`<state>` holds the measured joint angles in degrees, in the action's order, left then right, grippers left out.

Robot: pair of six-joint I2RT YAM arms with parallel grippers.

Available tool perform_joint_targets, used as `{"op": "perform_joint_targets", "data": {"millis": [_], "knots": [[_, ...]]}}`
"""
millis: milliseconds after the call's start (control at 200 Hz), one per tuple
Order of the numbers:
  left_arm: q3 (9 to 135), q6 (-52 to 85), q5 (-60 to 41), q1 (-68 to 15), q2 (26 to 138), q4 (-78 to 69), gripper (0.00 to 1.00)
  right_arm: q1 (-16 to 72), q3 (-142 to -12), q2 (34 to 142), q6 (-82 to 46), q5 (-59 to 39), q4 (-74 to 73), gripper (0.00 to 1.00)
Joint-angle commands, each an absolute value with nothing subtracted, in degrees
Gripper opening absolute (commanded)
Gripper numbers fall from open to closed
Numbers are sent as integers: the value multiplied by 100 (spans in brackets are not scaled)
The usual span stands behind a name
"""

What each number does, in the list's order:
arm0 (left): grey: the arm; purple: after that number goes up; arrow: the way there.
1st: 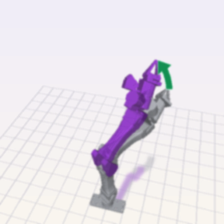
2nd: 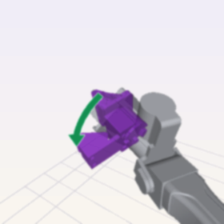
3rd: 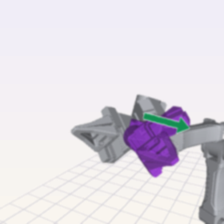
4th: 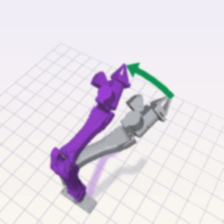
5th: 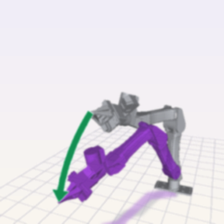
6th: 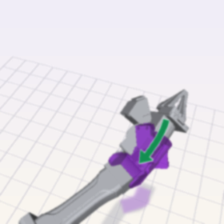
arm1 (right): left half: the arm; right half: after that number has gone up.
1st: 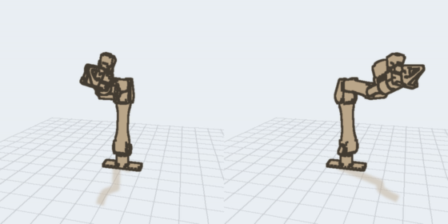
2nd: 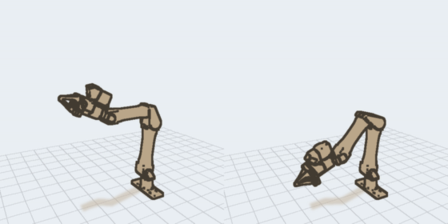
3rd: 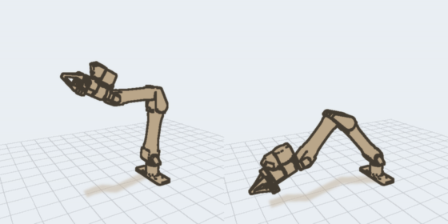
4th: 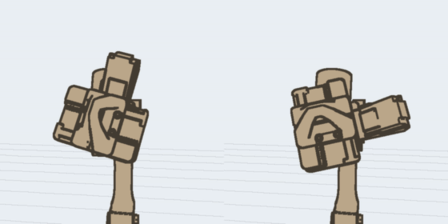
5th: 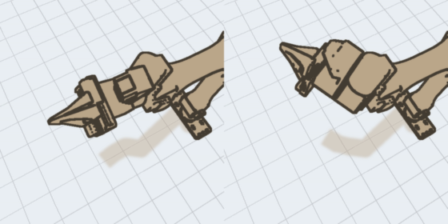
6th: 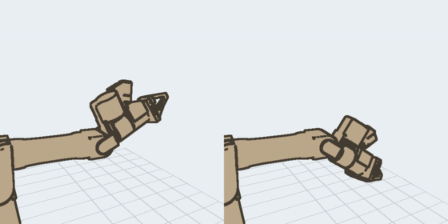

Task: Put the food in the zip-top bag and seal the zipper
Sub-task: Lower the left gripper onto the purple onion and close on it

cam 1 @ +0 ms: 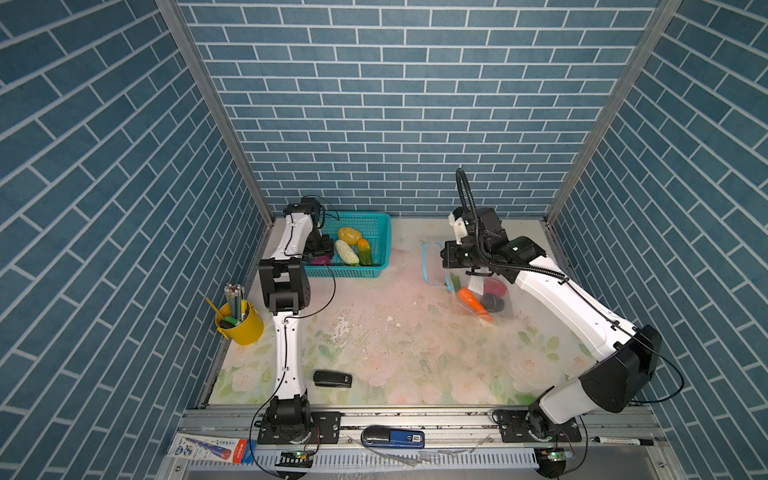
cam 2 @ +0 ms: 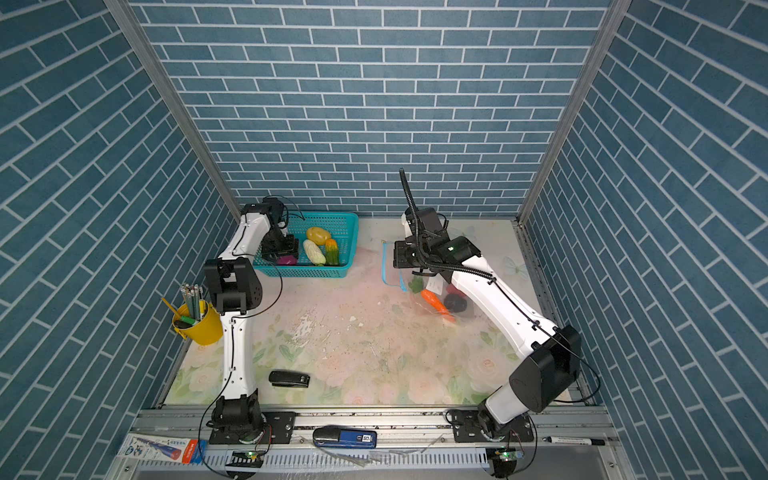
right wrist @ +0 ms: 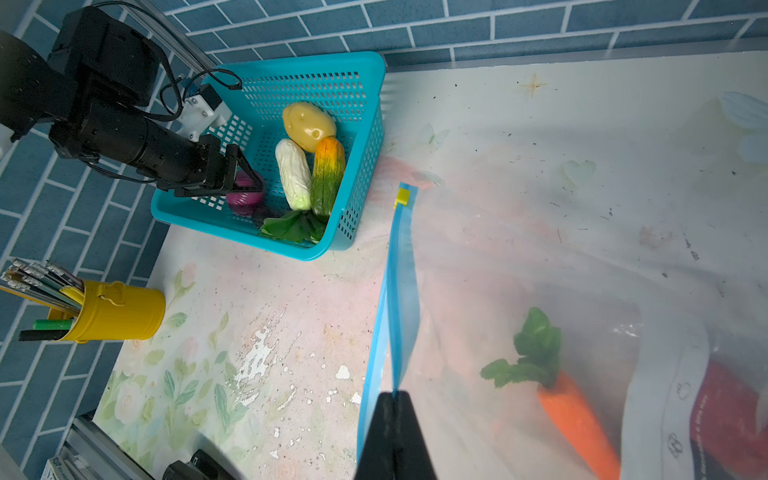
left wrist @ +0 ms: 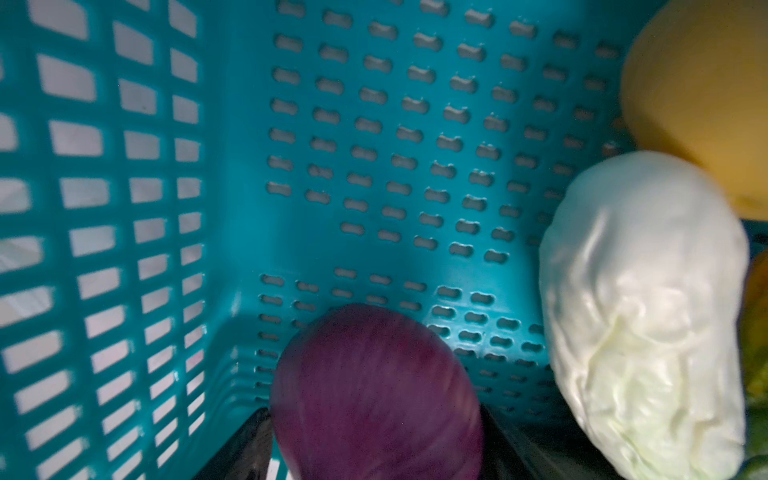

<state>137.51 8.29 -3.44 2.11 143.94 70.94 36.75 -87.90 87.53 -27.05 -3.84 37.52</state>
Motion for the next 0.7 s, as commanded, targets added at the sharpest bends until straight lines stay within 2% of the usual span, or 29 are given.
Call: {"op": "perform_joint_targets", "data": {"millis": [0,385,515,695], "knots": [[13859,810,-387,220,14642,7329,77,3700,-8763,8538,-2684,-290,3797,0],[13730,637,-392,229,14560,7463,79,3698,-8720,8507,-2689,-300,3788,0],[13704,596,-473,229,14511,7457,85,3696,-8726,8515,-2698,-325,3786,0],[13736,580,-527,229,14524,7457,86,3700,-8685,8477,-2698,-305,3773,0]]}}
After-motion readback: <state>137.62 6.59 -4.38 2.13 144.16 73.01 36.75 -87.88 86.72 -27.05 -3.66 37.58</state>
